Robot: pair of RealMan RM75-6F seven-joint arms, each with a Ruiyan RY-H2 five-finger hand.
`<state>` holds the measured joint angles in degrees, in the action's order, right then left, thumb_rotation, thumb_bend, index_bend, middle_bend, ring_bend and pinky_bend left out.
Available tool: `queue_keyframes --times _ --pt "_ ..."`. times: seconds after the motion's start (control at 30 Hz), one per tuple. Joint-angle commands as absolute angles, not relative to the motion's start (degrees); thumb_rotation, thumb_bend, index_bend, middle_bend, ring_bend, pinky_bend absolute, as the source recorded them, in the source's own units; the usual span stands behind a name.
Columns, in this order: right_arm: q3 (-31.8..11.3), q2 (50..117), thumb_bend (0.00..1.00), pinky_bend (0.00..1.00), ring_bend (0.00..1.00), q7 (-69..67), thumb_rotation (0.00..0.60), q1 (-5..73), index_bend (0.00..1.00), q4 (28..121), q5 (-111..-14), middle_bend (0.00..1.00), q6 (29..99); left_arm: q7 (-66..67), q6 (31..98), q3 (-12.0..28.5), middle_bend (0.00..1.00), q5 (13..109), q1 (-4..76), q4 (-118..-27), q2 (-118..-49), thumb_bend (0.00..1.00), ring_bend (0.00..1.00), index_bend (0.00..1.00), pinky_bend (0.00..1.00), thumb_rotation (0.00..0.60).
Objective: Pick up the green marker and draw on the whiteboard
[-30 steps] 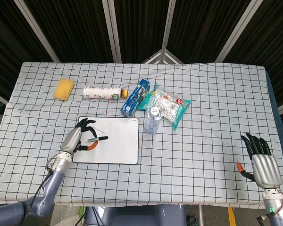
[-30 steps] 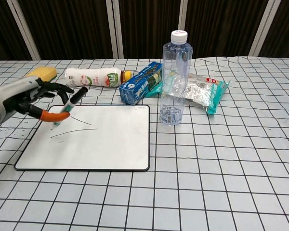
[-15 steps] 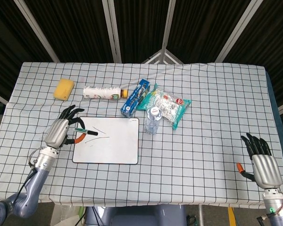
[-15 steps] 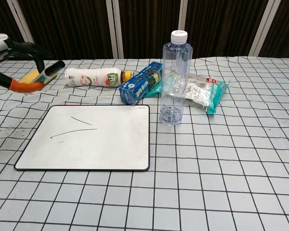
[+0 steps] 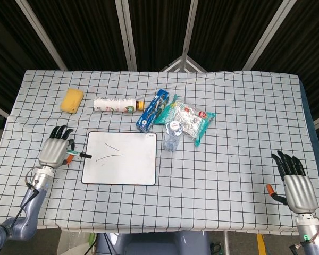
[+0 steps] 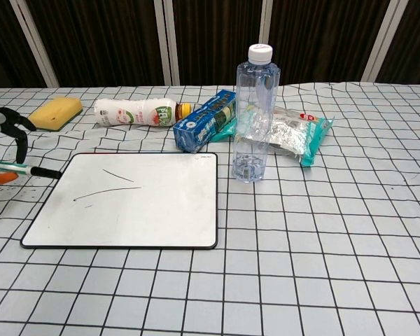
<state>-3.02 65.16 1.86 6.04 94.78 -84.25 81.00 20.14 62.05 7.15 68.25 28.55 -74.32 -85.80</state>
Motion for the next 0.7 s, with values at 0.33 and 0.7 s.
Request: queue_keyframes --times 0.33,0.7 --pt "-2.89 64.99 0.35 0.00 0.00 1.86 0.600 6.07 0.00 94.86 -84.36 0.00 80.81 20.93 62.89 8.47 0.00 63.96 27.11 -77.16 -84.83 0.14 0.00 0.20 0.00 0.600" --pt "-2.69 64.78 0.35 0.00 0.00 2.22 0.600 6.01 0.00 94.65 -84.88 0.00 81.03 15.02 76.53 6.35 0.00 72.28 18.96 -94.75 -74.51 0.11 0.00 0.03 0.00 0.600"
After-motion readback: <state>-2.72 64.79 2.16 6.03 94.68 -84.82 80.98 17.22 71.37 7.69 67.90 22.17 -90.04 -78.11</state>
